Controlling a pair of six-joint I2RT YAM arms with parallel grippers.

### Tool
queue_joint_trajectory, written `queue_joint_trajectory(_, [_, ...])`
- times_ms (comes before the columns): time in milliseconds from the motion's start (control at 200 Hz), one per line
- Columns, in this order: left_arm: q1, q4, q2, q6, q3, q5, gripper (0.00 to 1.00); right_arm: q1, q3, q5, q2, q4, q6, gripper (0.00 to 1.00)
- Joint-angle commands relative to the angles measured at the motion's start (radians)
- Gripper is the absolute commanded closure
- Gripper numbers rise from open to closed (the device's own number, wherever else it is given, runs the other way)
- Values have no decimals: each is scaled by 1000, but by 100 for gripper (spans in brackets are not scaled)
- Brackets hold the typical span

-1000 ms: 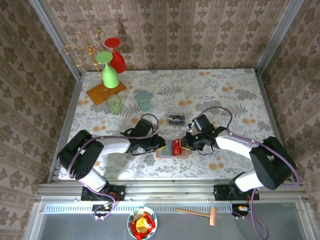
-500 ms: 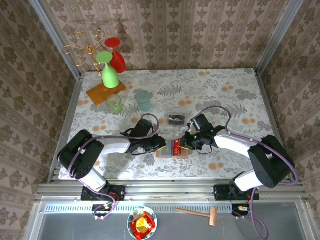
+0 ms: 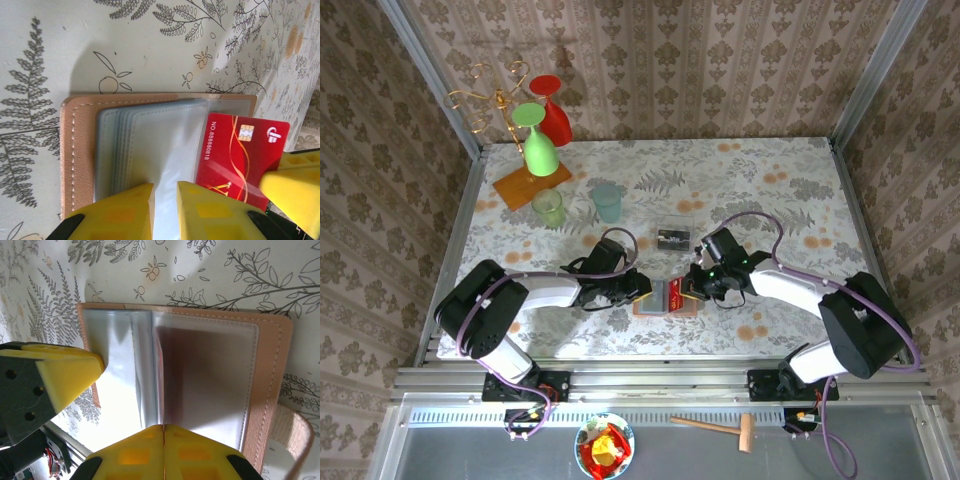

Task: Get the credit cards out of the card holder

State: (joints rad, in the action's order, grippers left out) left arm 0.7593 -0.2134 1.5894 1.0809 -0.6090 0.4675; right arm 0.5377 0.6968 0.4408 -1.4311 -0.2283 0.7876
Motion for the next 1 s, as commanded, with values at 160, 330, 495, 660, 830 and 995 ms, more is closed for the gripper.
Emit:
queue_joint_trajectory(160, [-3,63,-4,-5,8,-10,79,4,92,-89,109,-160,-93,93])
queue_joint_trajectory(330, [-3,81,-24,-9,3,-18,79,2,139,-131,132,-215,-224,97])
queue_joint_trajectory(495, [-4,81,-35,-7,19,-23,79,-5,193,-215,152,-279,-352,98])
queue_joint_trajectory(660, [-3,73,-46,-1,31,-27,78,-23,244,-262,150,-345,-432,98])
queue_joint_trajectory(830, [-14,92,-56,-16,0,-31,77,-27,279,-286,149,-341,-554,99])
queue_joint_trajectory(995, [-24,114,-63,-31,-30,-28,76,-37,387,-274,85,-433,-729,99])
